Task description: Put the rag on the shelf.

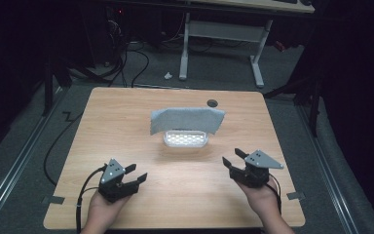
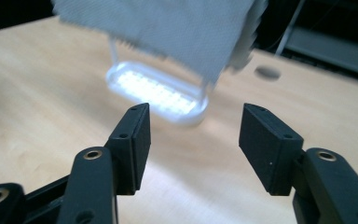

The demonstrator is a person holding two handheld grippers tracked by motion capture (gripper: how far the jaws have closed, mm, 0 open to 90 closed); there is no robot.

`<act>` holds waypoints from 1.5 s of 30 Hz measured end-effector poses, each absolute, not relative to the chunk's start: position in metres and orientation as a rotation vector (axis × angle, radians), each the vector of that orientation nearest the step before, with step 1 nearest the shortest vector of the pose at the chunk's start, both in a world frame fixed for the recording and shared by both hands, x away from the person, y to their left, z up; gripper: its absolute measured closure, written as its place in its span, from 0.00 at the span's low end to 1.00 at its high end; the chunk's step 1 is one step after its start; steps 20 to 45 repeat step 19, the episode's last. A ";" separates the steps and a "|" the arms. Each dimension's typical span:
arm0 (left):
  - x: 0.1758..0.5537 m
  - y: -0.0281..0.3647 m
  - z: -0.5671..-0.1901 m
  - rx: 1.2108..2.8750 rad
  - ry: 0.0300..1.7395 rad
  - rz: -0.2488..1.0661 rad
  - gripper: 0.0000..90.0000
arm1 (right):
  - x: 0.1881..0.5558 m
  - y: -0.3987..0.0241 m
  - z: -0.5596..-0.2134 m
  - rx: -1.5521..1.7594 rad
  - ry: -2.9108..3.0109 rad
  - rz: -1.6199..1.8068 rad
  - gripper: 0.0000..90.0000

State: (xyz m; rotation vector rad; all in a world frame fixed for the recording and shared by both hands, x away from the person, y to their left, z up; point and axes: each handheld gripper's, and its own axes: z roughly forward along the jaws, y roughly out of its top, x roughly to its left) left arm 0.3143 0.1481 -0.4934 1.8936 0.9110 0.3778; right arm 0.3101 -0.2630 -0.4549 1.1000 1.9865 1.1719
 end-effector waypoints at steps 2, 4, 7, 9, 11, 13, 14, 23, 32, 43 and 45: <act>0.297 0.132 -0.507 1.933 0.894 0.362 0.48 | 0.300 -0.258 -0.468 1.141 2.007 1.161 0.45; 0.286 0.120 -0.517 2.005 0.861 0.365 0.48 | 0.286 -0.254 -0.486 1.164 2.017 1.126 0.43; 0.280 0.108 -0.518 2.084 0.798 0.388 0.47 | 0.269 -0.252 -0.512 1.191 2.077 1.065 0.42; 0.281 0.105 -0.517 2.076 0.804 0.374 0.46 | 0.265 -0.252 -0.508 1.096 2.049 1.040 0.48; 0.282 0.105 -0.517 2.070 0.809 0.368 0.45 | 0.268 -0.256 -0.508 1.135 2.041 1.043 0.46; 0.284 0.106 -0.518 2.068 0.821 0.369 0.45 | 0.271 -0.258 -0.510 1.188 2.048 1.084 0.46; 0.284 0.107 -0.518 2.067 0.824 0.361 0.45 | 0.272 -0.258 -0.509 1.173 2.047 1.068 0.45; 0.286 0.110 -0.519 2.059 0.842 0.365 0.44 | 0.272 -0.261 -0.511 1.185 2.050 1.071 0.45; 0.286 0.110 -0.519 2.059 0.842 0.365 0.44 | 0.272 -0.261 -0.511 1.185 2.050 1.071 0.45; 0.286 0.110 -0.519 2.059 0.842 0.365 0.44 | 0.272 -0.261 -0.511 1.185 2.050 1.071 0.45; 0.286 0.110 -0.519 2.059 0.842 0.365 0.44 | 0.272 -0.261 -0.511 1.185 2.050 1.071 0.45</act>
